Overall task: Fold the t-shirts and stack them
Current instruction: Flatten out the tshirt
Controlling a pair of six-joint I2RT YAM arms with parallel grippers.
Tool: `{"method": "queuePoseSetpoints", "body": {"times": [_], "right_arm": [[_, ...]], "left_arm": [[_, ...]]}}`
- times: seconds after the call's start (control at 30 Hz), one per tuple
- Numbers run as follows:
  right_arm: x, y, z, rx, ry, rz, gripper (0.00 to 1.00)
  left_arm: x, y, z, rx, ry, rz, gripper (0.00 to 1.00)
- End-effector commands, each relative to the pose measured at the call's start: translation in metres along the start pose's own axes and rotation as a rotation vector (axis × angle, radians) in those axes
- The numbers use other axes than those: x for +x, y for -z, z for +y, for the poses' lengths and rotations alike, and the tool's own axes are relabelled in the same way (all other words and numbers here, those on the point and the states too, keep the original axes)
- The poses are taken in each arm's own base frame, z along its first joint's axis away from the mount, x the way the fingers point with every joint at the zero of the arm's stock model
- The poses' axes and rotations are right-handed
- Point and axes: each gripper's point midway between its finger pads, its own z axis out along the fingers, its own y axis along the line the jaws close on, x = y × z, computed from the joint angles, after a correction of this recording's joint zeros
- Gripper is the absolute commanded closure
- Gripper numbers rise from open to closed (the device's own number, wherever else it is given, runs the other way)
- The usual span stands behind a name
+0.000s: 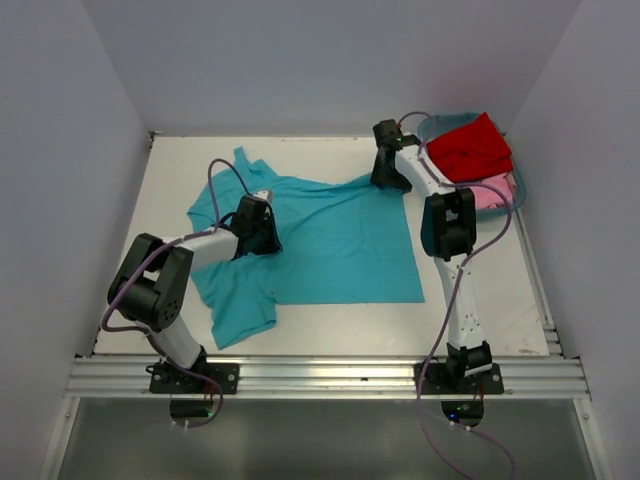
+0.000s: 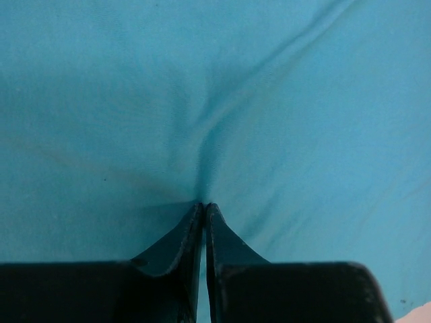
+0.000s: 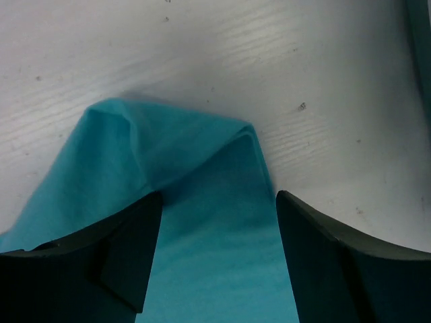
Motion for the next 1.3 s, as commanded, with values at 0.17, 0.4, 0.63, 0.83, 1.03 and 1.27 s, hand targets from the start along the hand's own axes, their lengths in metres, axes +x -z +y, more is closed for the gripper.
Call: {"method": "queuePoseSetpoints", "body": {"times": [0.17, 0.4, 0.63, 0.83, 1.03, 1.27], "right_arm": [[-0.039, 0.05, -0.007, -0.089, -0.105, -0.26, 0.2], [-0.042, 0.073, -0.016, -0.107, -0.067, -0.275, 0.16], [0.004, 0.074, -0.01, -0.209, -0.038, -0.15, 1.0], [0.063, 0.057, -0.004, -0.264, 0.009, 0.017, 1.0], [0.094, 0.046, -0.011, -0.252, 0.037, 0.076, 1.0], [0.105, 0.041, -0.014, -0.241, 0.059, 0.11, 1.0]], "left_arm": [[-0.014, 0.037, -0.002, -0.041, -0.031, -0.034, 0.87], [-0.055, 0.057, -0.013, -0.058, -0.063, -0.118, 0.85], [-0.11, 0.027, 0.009, -0.129, -0.02, -0.166, 1.0], [-0.188, -0.01, 0.044, -0.179, 0.085, -0.222, 1.0], [-0.237, -0.036, 0.053, -0.225, 0.07, -0.252, 1.0], [-0.245, -0.07, 0.089, -0.264, 0.124, -0.238, 1.0]]}}
